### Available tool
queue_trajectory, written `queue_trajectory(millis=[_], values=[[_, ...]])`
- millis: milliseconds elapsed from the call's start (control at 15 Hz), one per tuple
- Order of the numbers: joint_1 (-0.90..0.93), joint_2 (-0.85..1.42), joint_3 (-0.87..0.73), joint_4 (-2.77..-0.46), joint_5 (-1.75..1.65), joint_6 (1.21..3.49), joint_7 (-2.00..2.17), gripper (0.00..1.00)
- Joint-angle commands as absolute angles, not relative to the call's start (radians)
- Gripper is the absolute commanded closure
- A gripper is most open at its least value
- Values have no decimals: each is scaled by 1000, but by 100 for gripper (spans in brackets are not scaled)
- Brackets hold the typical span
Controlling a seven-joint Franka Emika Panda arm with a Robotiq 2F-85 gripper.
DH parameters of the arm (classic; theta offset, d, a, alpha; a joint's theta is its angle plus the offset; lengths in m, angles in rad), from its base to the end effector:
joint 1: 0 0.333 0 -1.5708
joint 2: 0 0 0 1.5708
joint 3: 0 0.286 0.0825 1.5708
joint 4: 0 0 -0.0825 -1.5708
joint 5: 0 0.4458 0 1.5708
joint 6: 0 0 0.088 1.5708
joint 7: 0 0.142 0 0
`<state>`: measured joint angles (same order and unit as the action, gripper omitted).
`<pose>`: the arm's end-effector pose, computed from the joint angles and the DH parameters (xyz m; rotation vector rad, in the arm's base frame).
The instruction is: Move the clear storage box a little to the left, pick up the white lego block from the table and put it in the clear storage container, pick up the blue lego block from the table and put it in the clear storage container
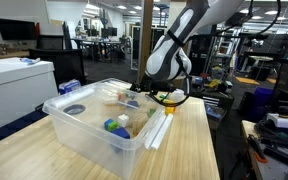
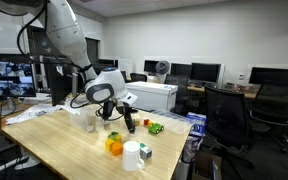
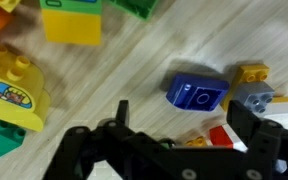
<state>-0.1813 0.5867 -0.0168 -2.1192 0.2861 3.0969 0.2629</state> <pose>0.6057 -0.1459 0.0573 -2.8090 1.0890 -0.5893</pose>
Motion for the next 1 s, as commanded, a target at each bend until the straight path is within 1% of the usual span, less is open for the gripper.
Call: queue_trajectory(millis=[0, 933], values=[[-158, 594, -34, -2106, 294, 3075, 271, 0], [-114, 693, -67, -2005, 288, 3044, 280, 0]])
